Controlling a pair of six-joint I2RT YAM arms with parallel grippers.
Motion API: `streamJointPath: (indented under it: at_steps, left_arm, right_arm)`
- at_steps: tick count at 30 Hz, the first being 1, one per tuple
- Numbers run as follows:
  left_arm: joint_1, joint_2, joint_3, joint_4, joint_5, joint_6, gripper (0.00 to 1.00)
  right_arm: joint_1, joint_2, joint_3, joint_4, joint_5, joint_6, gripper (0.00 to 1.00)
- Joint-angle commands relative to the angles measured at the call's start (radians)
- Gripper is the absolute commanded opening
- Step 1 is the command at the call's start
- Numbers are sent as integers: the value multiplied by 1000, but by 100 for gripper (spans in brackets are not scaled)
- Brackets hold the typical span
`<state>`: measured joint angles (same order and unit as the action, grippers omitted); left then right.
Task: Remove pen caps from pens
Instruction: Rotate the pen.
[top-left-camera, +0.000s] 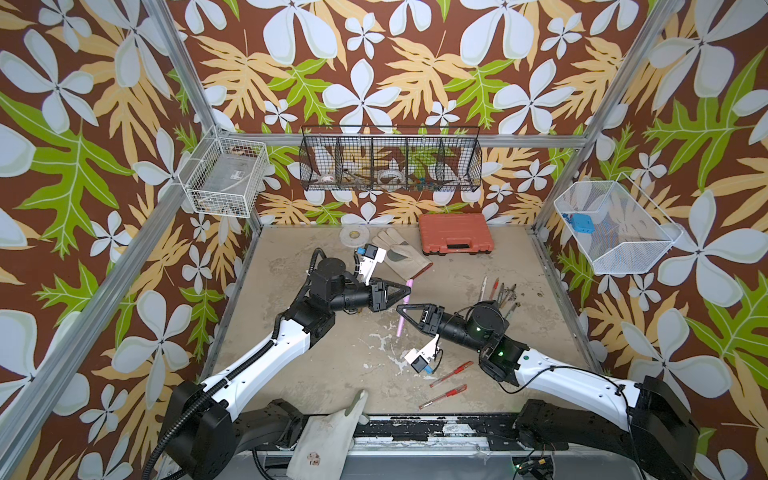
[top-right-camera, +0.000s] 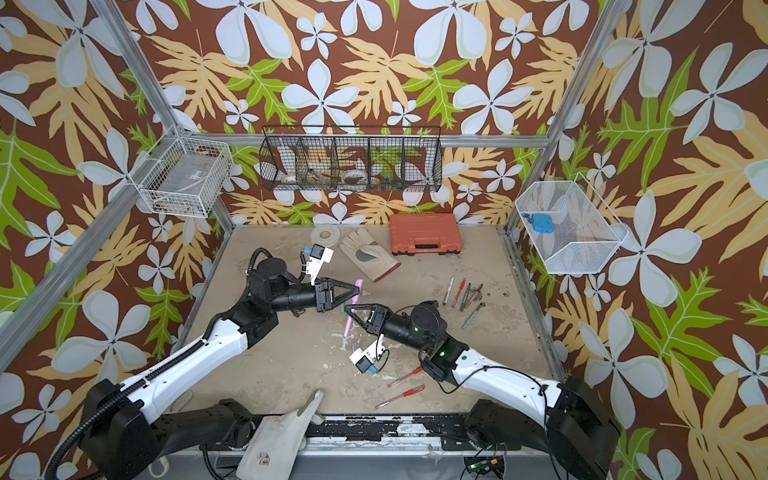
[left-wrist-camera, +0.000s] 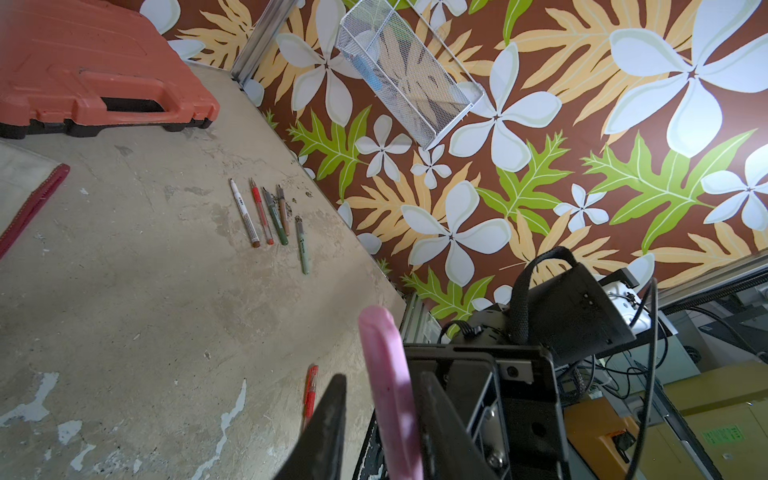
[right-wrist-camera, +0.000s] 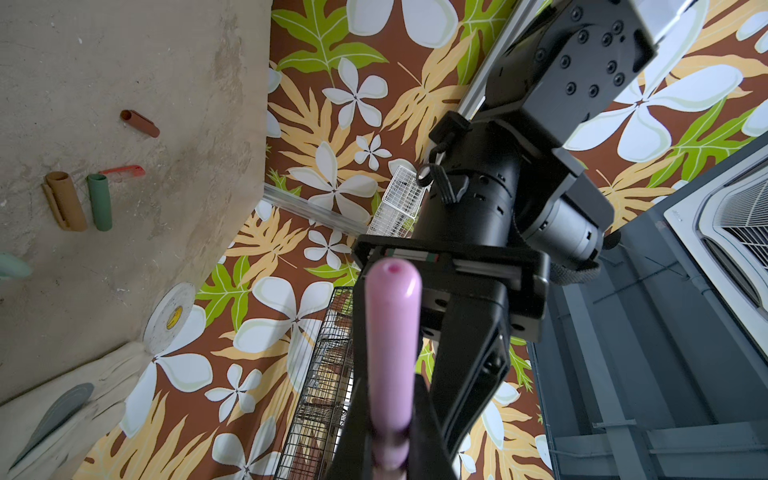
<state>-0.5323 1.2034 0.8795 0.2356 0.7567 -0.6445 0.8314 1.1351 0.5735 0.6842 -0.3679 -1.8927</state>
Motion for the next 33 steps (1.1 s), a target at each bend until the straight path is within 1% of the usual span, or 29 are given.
streamJointPath:
  at_steps: [1,10,13,15,16,17,19,20,22,24,25,26,31,33]
  left_arm:
    - [0,2,10,21,0,12,22]
    - [0,21,26,8,-4,8,3]
    - [-1,15,29,17,-12,4,0]
    - [0,12,30,22,-17,3,0]
    - [-1,10,31,24,-21,1,0]
    - [0,7,32,25,-23,1,0]
    - [0,5,33,28,-28,0,0]
    - [0,5,33,33,-29,-1,0]
    - [0,5,32,40,-38,-3,0]
    - [0,8,32,52,-49,-6,0]
    - [0,11,32,62,-56,-9,0]
    - [0,14,33,72,-63,-12,0]
    - [2,31,45,135,-124,-15,0]
    - [5,43,51,173,-153,-22,0]
  right_arm:
    - [3,2,3,11,-5,-10,0]
    - [3,2,9,-11,-2,-5,0]
    - [3,3,9,-18,3,5,1]
    - [3,3,11,-22,0,12,3]
    - [3,2,12,-25,1,16,6]
    - [4,3,14,-28,0,19,12]
    - [3,3,15,-29,3,24,26]
    - [3,4,14,-29,7,24,31]
    - [4,5,12,-25,16,32,37]
    - [3,8,7,-15,28,37,42]
    - [3,6,4,-9,33,49,47]
    - [3,4,0,-3,35,63,48]
    - [3,-19,-60,62,56,171,48]
    - [3,-27,-111,96,72,228,48]
